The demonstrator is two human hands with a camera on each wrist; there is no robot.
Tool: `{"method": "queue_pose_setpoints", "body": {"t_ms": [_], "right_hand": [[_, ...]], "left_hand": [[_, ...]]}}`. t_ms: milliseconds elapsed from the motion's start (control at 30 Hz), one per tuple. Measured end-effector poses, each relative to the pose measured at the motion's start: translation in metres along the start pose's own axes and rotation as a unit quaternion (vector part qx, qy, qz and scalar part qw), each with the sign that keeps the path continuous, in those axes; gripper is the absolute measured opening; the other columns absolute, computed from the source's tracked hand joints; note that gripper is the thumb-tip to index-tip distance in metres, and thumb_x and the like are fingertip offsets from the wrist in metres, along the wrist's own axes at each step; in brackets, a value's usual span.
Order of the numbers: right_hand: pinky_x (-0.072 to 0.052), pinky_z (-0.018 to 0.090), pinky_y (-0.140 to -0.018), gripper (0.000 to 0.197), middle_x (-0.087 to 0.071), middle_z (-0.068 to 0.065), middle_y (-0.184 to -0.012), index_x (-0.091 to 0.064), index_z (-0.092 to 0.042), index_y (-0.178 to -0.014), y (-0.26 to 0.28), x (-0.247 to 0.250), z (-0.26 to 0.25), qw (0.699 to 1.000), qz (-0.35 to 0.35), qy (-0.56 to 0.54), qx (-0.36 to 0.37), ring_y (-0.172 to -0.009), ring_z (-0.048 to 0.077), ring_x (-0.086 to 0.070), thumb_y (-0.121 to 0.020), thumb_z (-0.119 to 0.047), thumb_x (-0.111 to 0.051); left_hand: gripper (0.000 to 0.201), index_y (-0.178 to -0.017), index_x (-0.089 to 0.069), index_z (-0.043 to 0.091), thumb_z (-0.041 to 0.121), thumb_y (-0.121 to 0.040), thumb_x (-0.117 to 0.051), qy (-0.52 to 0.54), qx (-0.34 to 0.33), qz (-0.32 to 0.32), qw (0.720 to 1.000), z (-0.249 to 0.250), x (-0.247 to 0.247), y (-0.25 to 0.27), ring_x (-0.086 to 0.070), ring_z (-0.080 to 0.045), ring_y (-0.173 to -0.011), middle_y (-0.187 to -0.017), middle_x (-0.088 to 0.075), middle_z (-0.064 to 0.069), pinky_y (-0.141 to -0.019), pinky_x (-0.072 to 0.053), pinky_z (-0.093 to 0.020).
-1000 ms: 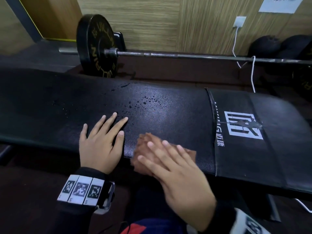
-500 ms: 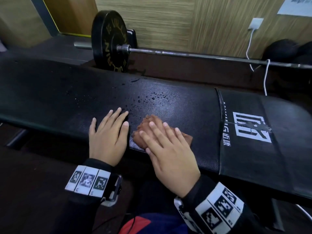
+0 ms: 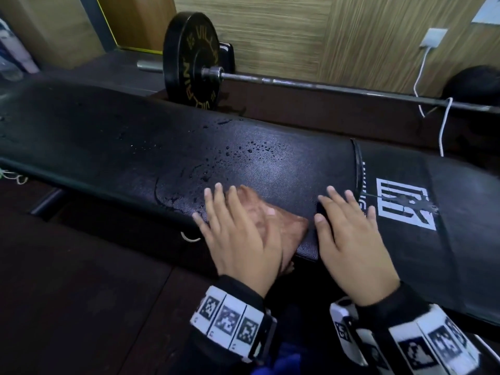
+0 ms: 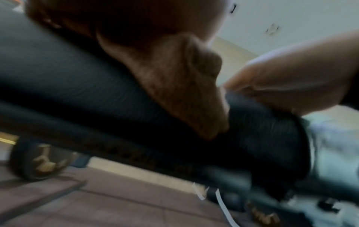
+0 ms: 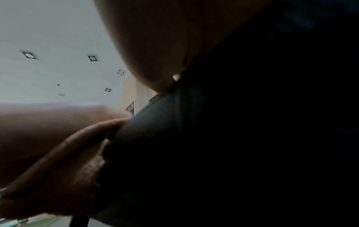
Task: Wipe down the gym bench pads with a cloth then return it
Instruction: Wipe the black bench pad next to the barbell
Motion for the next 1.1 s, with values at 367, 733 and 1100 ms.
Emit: {"method": "queue_pose_setpoints", "body": {"t_ms": [367,733,1100], "right_hand": [[-0.029,0.05,-0.109,0.048,-0.049,0.005,-0.14,-0.054,-0.011,-0.131,0.007,0.003,0.0,0.996,0.081,0.031,0.018,-0.13,0.022,-0.045,-0.091,-0.031,-0.038],[-0.021,0.047,-0.113,0.043,-0.042,0.001,-0.146,-0.049,-0.014,-0.136,0.007,0.0,0.002,0.998,0.056,0.033,-0.002,-0.136,0.019,-0.036,-0.095,-0.027,-0.046],[-0.006,0.05,-0.114,0.045,-0.038,0.012,-0.147,-0.05,-0.004,-0.132,-0.004,-0.018,-0.051,0.999,0.037,0.027,0.029,-0.14,0.026,-0.029,-0.096,-0.03,-0.04]], "left_hand": [[0.113,-0.147,0.022,0.014,0.074,-0.077,-0.044,0.215,0.086,0.021,0.973,-0.012,-0.019,0.039,0.033,-0.016,-0.139,-0.149,0.038,-0.005,-0.116,0.011,-0.033],[0.099,-0.149,0.01,0.006,0.047,-0.089,-0.056,0.304,0.209,0.114,0.922,-0.094,0.001,-0.009,0.017,-0.022,-0.144,-0.156,0.02,-0.015,-0.117,0.007,-0.031],[0.097,-0.15,0.006,0.01,0.05,-0.087,-0.055,0.272,0.18,0.106,0.94,-0.119,0.013,-0.03,0.018,-0.019,-0.144,-0.156,0.022,-0.01,-0.115,0.008,-0.028]]}}
Point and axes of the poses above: each hand's wrist, its own y-axis away from the middle knuckle, its own x-axis out of the back of the hand, z = x × y, the point moved 9 cm from there along -y, towards the middle knuckle
